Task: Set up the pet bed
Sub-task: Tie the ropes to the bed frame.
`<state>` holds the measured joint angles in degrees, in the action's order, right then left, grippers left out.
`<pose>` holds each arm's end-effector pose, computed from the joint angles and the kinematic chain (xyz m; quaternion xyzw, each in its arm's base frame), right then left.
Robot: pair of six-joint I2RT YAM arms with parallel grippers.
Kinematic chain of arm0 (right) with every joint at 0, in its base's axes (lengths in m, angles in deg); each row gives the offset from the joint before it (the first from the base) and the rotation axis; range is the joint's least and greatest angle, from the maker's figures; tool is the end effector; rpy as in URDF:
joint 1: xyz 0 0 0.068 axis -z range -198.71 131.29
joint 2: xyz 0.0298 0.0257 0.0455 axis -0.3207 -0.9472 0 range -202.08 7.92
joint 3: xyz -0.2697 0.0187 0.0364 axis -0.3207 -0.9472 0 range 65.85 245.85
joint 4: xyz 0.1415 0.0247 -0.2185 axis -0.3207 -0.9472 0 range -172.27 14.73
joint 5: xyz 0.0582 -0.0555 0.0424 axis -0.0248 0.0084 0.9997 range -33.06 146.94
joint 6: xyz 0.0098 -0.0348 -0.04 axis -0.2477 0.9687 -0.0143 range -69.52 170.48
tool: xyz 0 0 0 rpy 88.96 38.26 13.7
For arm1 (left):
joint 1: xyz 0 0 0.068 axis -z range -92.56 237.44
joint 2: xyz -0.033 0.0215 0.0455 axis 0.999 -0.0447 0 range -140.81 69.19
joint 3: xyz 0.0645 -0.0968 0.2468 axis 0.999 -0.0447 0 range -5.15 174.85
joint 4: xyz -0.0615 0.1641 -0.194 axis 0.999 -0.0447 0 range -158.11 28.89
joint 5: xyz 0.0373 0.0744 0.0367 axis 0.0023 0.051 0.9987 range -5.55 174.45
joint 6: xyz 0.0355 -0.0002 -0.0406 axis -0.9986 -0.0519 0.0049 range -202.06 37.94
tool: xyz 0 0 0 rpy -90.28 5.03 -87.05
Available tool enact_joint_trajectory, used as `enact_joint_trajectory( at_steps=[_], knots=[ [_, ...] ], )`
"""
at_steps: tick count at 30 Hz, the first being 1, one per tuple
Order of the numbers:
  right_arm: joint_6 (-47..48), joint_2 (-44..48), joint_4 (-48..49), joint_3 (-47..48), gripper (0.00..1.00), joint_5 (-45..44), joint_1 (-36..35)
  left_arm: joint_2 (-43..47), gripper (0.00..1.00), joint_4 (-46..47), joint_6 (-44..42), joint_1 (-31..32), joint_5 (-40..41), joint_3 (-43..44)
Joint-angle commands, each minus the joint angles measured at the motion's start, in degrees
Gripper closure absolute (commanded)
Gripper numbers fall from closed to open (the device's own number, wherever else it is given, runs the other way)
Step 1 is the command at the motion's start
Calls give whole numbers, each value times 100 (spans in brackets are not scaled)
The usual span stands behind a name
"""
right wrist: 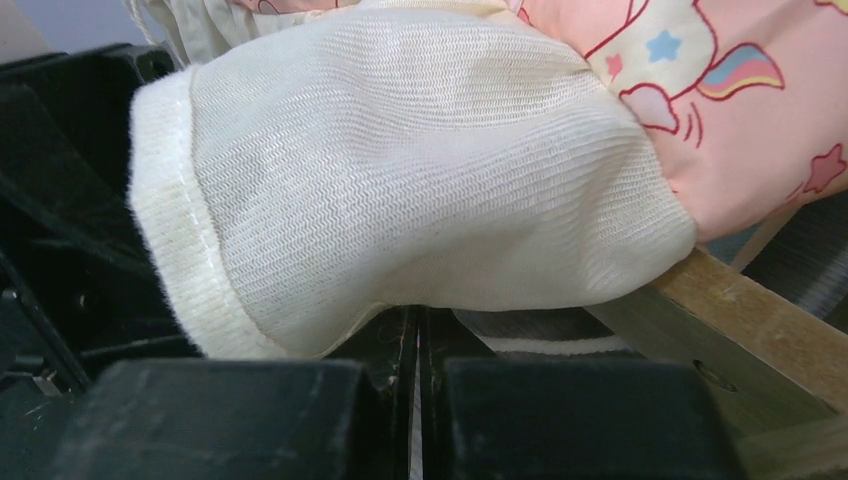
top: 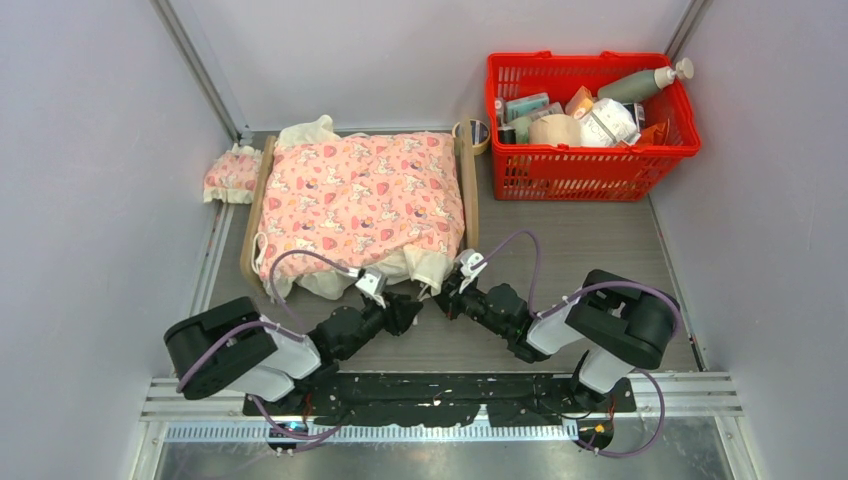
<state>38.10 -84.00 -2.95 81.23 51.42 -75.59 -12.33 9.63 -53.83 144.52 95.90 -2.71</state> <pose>0.1413 0.2103 0.1449 -0.2468 0.6897 0.3573 0.5794 0.1115 -0.1592 0.1297 0.1245 0.7453 -0.3854 0.5296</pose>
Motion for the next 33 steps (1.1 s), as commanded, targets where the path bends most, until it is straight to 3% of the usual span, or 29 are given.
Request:
enact_joint_trajectory(
  at_steps=[1, 4, 6, 14, 25, 33],
  knots=[
    [177, -81, 416, 22, 95, 123, 19, 608, 59, -481, 72, -13, 881, -74],
    [224, -81, 415, 33, 95, 125, 31, 1039, 57, -974, -35, -13, 1139, -29],
    [253, -79, 382, 48, 95, 126, 45, 1377, 57, -1776, 40, -76, 1305, 185],
    [347, -51, 379, 74, 95, 199, 54, 1966, 55, -3604, 716, -644, 940, 889],
    [470, -29, 541, 11, 95, 286, 54, 1537, 44, -3880, 1534, -982, -196, 1427],
    [359, -74, 991, -127, 95, 251, 54, 1068, 46, -2692, 1602, -1109, -818, 1120]
  ],
)
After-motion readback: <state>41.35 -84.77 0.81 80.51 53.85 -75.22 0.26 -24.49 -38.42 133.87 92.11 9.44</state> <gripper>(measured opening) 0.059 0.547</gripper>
